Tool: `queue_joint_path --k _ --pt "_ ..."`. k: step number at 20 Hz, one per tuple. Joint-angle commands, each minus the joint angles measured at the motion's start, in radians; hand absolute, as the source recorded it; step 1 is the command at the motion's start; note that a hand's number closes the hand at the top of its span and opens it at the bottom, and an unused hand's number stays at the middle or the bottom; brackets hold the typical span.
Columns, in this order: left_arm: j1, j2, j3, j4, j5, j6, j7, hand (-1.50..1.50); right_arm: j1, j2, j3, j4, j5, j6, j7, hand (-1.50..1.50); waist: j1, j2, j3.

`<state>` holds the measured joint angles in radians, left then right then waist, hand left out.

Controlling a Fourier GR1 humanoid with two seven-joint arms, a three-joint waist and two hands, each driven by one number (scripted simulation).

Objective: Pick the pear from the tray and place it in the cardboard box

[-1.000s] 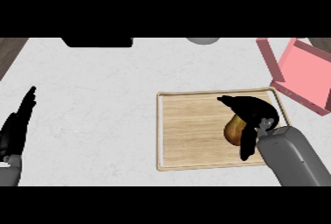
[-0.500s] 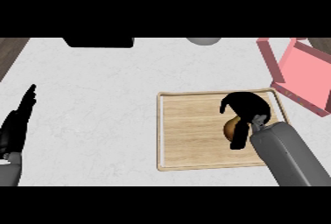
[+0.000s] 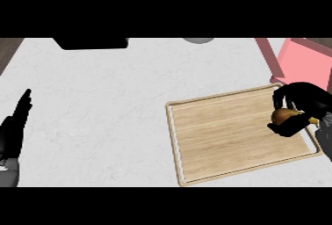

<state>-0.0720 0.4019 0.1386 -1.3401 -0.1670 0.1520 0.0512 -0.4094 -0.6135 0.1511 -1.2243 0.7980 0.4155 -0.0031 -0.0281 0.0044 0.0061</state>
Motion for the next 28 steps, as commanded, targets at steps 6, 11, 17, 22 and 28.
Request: queue_joint_path --k 6,11,17,22,28 --pt "0.0 0.014 0.011 -0.027 0.011 -0.01 0.001 0.0 0.037 -0.34 -0.296 0.223 -0.127 -0.153 -0.48 1.5 -0.005 0.018 0.014" --pt "0.0 0.008 0.006 -0.02 0.014 -0.019 -0.006 0.0 0.028 -0.429 -0.444 0.387 -0.207 -0.245 -0.72 1.5 0.014 0.019 0.011" --pt "-0.011 -0.002 -0.014 -0.028 0.012 -0.029 0.003 0.0 -0.017 -0.475 -0.55 0.535 -0.297 -0.272 -1.019 1.5 0.052 0.02 0.009" --pt "-0.062 -0.026 -0.044 -0.014 -0.026 -0.002 0.0 0.0 -0.099 -0.512 -0.533 0.661 -0.307 -0.19 -1.123 1.5 0.085 0.026 0.004" --pt "-0.073 -0.019 -0.053 -0.002 -0.019 -0.037 0.005 0.0 -0.249 -0.505 -0.481 0.742 -0.329 -0.052 -1.042 1.5 0.119 0.023 -0.001"
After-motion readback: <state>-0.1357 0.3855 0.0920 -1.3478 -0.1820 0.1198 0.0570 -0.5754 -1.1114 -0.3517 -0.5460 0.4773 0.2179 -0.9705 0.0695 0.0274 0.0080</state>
